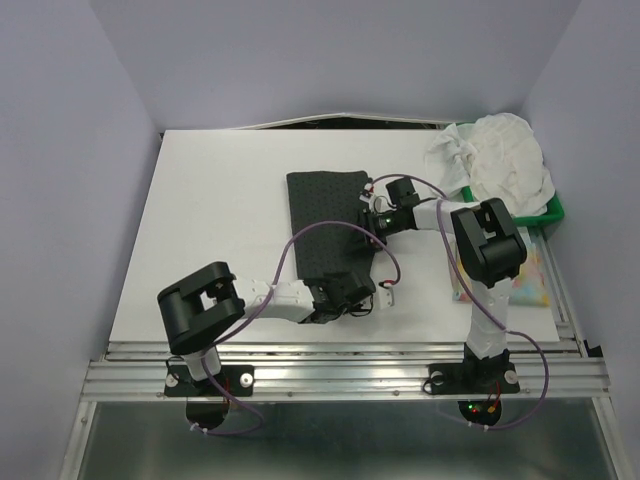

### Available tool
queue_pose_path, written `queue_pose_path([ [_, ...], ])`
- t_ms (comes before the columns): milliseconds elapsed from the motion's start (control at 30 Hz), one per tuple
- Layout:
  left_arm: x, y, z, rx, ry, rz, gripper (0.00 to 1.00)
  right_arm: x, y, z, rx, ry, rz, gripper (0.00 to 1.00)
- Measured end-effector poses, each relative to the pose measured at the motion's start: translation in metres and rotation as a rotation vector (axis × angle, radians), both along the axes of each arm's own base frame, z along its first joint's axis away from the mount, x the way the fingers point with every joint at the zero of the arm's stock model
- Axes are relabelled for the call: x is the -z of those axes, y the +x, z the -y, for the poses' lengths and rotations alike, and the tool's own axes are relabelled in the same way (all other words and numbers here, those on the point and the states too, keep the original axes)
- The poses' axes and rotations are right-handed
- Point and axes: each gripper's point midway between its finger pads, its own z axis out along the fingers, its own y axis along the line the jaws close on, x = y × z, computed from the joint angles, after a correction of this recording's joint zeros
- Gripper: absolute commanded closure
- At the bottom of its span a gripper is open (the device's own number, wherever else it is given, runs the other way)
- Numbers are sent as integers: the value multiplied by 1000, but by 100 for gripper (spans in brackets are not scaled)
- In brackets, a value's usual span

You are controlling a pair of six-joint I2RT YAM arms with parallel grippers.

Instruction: Fold and stack the skirts

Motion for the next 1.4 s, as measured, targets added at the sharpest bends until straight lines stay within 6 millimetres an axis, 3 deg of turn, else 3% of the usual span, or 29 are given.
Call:
queue_pose_path([
  [33,2,4,-1,-16,9,21,58,1,1,-1,-8,6,2,49],
  [100,4,9,-3,-39,21,44,68,1,2,-3,-19,19,2,50],
  [133,6,10,-7,-49,36,55,77,2,2,-4,-25,25,2,50],
  [333,8,8,-14,-59,70,40,100,1,2,-5,-33,32,7,49],
  [533,-13,-1,-12,-37,71,-35,100,-6,5,-6,-48,21,23,30],
  [667,-26,-20,-12,7,71,-132,100,-25,37,-11,-26,-39,145,25],
  [867,-30,-48,-22,53,124,-266,100,-90,100,-21,48,20,340,25],
  [1000,-42,-58,-19,69,128,-326,100,-117,111,-39,75,156,337,25],
  [1100,-56,-63,-10,85,100,-361,100,-111,112,-55,73,224,288,25],
  [1233,-64,-68,-5,104,84,-393,100,-77,98,-81,45,272,187,27],
  [1400,-63,-75,-13,111,114,-428,100,-46,72,-108,25,334,38,31],
])
